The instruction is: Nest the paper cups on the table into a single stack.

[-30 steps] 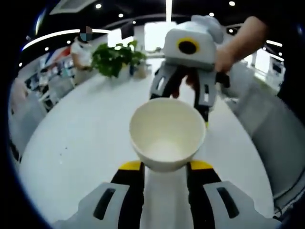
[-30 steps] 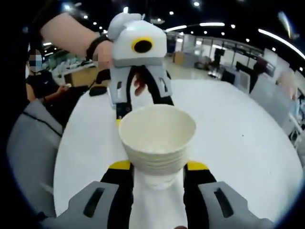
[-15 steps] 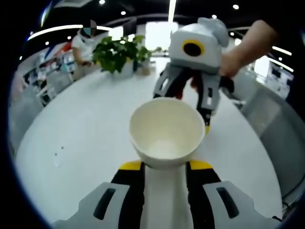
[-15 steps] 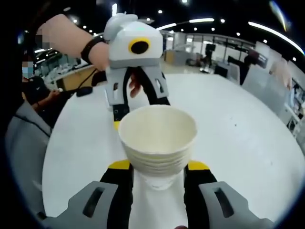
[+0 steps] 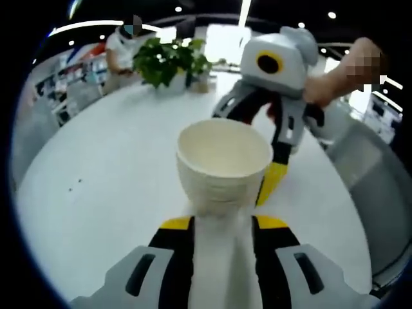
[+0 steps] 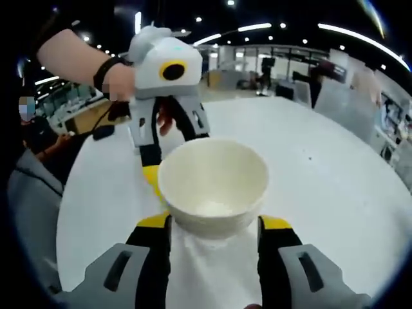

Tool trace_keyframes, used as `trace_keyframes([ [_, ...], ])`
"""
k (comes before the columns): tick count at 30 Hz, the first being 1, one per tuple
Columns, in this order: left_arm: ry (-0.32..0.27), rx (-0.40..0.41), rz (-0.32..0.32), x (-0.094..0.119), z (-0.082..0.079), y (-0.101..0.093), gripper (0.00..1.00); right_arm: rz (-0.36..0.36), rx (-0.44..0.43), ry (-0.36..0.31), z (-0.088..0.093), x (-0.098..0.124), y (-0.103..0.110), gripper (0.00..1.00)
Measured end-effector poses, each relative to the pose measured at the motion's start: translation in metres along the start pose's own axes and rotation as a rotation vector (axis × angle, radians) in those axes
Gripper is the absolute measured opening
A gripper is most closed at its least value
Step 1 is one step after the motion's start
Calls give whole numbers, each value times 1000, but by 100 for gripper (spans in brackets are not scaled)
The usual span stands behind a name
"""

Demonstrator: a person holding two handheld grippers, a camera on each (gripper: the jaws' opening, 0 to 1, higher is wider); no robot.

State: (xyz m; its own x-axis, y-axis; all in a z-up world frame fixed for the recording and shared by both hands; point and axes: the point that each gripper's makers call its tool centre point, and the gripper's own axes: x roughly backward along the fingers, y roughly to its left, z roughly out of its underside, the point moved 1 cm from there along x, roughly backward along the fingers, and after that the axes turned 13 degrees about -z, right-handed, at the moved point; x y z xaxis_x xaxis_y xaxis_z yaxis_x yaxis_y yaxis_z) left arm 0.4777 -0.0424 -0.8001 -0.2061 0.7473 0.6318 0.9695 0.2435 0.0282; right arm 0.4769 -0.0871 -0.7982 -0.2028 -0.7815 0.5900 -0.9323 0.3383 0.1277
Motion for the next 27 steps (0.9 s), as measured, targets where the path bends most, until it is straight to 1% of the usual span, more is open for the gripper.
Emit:
trace_keyframes([
  [3, 2, 11, -27, 11, 6, 2, 33, 6, 0, 2, 3, 9, 6, 50],
  [6, 1, 25, -57, 23, 7, 1, 33, 12, -5, 10, 8, 16, 12, 51],
  [7, -11, 33, -66, 28, 7, 0, 33, 14, -4, 13, 9, 18, 14, 51],
  [8, -17, 44, -70, 30, 6, -1, 34, 15, -2, 17, 10, 21, 17, 51],
  [9, -29, 82, -85, 35, 4, -3, 34, 16, 0, 18, 10, 24, 20, 51],
  [11, -54, 123, -115, 42, -1, -4, 35, 21, 4, 17, 11, 31, 26, 51],
  [12, -58, 130, -124, 45, -2, -6, 35, 22, 2, 16, 12, 33, 28, 51],
  [16, -73, 142, -147, 58, -9, -22, 38, 29, 11, 7, 10, 47, 40, 53],
  [18, -78, 162, -154, 63, -11, -31, 42, 37, 17, 4, 9, 54, 46, 56],
  [19, -91, 170, -162, 66, -14, -37, 43, 43, 15, -2, 8, 58, 49, 58],
  [21, -86, 175, -180, 72, -12, -45, 43, 46, 17, -7, 6, 66, 56, 59],
  [25, -101, 195, -202, 78, -15, -58, 45, 52, 26, -18, 6, 79, 67, 60],
  [27, -105, 200, -215, 83, -18, -68, 47, 53, 27, -26, 6, 84, 71, 61],
])
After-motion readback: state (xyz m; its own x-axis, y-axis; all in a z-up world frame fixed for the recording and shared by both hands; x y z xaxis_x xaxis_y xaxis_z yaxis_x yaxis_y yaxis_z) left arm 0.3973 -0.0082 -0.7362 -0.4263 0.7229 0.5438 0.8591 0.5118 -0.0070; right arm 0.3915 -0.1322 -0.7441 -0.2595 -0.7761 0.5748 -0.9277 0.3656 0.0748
